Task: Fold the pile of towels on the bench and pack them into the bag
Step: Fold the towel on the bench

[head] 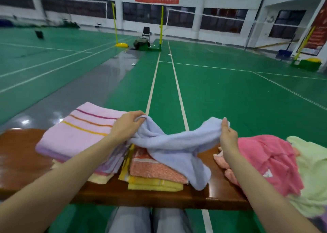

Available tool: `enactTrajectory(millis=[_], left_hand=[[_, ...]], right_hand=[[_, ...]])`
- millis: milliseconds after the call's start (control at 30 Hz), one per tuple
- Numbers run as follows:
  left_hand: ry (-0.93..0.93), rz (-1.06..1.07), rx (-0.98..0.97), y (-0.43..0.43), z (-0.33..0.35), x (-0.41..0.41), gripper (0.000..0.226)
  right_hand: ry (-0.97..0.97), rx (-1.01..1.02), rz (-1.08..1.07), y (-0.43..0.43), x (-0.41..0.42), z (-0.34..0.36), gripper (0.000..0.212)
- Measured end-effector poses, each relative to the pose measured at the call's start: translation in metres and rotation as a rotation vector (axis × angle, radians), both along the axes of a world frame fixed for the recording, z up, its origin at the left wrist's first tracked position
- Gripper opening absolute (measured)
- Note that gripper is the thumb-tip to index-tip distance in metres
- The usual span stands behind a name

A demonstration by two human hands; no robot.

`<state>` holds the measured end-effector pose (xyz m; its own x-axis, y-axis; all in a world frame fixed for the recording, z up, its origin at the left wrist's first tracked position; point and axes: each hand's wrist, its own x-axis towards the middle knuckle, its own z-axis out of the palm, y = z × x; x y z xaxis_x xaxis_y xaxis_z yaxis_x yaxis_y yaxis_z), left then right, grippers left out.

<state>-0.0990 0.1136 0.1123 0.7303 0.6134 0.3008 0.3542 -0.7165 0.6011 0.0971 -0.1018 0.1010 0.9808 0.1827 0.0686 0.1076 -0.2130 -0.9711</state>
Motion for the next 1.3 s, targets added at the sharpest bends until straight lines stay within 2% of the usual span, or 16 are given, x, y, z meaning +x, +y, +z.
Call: enactTrajectory(millis=[100, 200, 267, 333, 433, 500, 567, 667, 767, 867, 967, 1000, 1067, 1167, 1233, 1300], left_hand=[[0.06, -0.047, 0.014, -0.004, -0.022, 0.001, 0.021], [0.039, -0.122, -0.029, -0.014, -0.03, 0.011, 0.019], [0.016, -0.162, -0.061, -0.018, -0.03, 0.018, 0.02], [0.02, -0.198, -0.131, -0.024, -0.029, 0.022, 0.024], [0.045, -0.125, -0.19, -0.029, -0.032, 0.023, 0.035], [0.075, -0.032, -0.071, -0.031, -0.038, 0.022, 0.031], [0.087, 0.001, 0.007, -0.034, -0.042, 0.025, 0.033], [0.185, -0.039, -0.048, -0.041, -0.052, 0.035, 0.062], [0.271, 0.013, -0.155, -0.042, -0.067, 0.046, 0.081], [0.204, 0.087, -0.297, -0.033, -0.076, 0.047, 0.09], [0.155, 0.077, -0.347, -0.033, -0.085, 0.038, 0.08], [0.113, 0.072, -0.339, -0.035, -0.089, 0.034, 0.073], [0.02, 0.069, -0.393, -0.039, -0.096, 0.027, 0.06], [-0.038, 0.051, -0.492, -0.036, -0.103, 0.024, 0.069], [-0.05, 0.032, -0.492, -0.034, -0.105, 0.024, 0.066], [-0.064, 0.047, -0.453, -0.039, -0.101, 0.024, 0.06]], right_hand=[[0.123, 0.119, -0.044, -0.004, 0.005, -0.009, 0.062], [0.216, 0.319, -0.097, -0.01, 0.009, -0.012, 0.055], [0.232, 0.445, -0.146, -0.016, 0.011, -0.01, 0.049], [0.226, 0.479, -0.225, -0.023, 0.017, -0.01, 0.046], [0.093, 0.367, -0.285, -0.029, 0.024, -0.015, 0.038], [-0.05, 0.254, -0.192, -0.031, 0.022, -0.021, 0.028], [-0.094, 0.194, -0.058, -0.029, 0.017, -0.032, 0.024], [-0.118, 0.026, 0.147, -0.022, 0.005, -0.053, 0.013], [-0.168, -0.17, 0.309, -0.011, -0.012, -0.072, 0.016], [-0.227, -0.379, 0.426, -0.009, -0.026, -0.099, 0.025], [-0.461, -0.676, 0.344, -0.018, -0.038, -0.134, 0.045], [-0.499, -0.718, 0.329, -0.021, -0.04, -0.142, 0.052], [-0.495, -0.714, 0.279, -0.022, -0.043, -0.147, 0.055], [-0.43, -0.603, 0.14, -0.023, -0.042, -0.142, 0.053], [-0.394, -0.483, 0.045, -0.024, -0.044, -0.14, 0.04], [-0.322, -0.41, 0.01, -0.025, -0.046, -0.138, 0.04]])
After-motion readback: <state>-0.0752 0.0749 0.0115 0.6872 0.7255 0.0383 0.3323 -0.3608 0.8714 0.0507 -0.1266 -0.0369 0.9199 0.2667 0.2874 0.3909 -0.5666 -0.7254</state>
